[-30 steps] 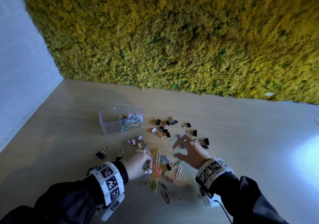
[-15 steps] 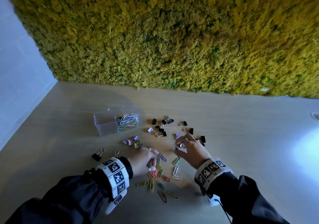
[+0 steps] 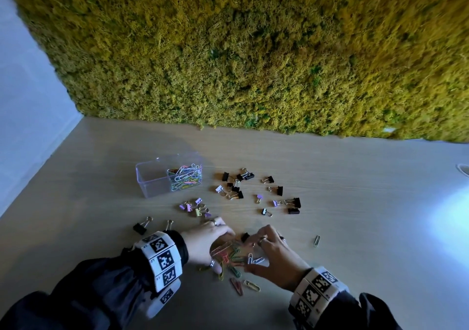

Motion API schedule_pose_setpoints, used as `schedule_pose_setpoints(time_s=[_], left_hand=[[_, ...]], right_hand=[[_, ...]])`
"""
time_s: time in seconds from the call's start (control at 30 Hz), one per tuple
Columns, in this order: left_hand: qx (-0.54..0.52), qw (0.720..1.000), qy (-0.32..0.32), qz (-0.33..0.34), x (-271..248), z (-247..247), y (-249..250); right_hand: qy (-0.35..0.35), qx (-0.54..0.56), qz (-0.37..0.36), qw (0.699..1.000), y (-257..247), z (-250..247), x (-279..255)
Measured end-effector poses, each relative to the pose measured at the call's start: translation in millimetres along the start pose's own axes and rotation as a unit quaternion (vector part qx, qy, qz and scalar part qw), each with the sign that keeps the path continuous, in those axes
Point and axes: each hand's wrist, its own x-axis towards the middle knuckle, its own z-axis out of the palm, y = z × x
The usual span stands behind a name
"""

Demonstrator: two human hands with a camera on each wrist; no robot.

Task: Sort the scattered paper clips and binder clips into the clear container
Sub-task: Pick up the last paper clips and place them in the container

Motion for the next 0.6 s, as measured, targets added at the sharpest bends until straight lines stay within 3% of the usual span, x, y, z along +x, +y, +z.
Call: schedule_pose_setpoints(time_s=[0.17,0.27,0.47,0.6], left_hand=[[0.029,1.000,-0.005,0.000,-0.8,2.8,4.3],[0.018,1.000,0.009,-0.005,-7.0,5.1,2.8],[0.029,0.996,0.035,-0.078,-21.3,12.8,-2.4],[0.042,0.993,0.069,-0.087,-12.4,26.2,10.5]], right_hand=[[-0.004,-0.060,-0.004,0.998,2.6,-5.4,14.5],[0.019,-0.032,0.025,0.999,0.3,-20.3,11.4],[-0.096,-0.045,0.065,0.992,-19.4,-14.9,-10.7],[-0.073,-0.039,0.046,0.996,-34.4,3.5,2.8]])
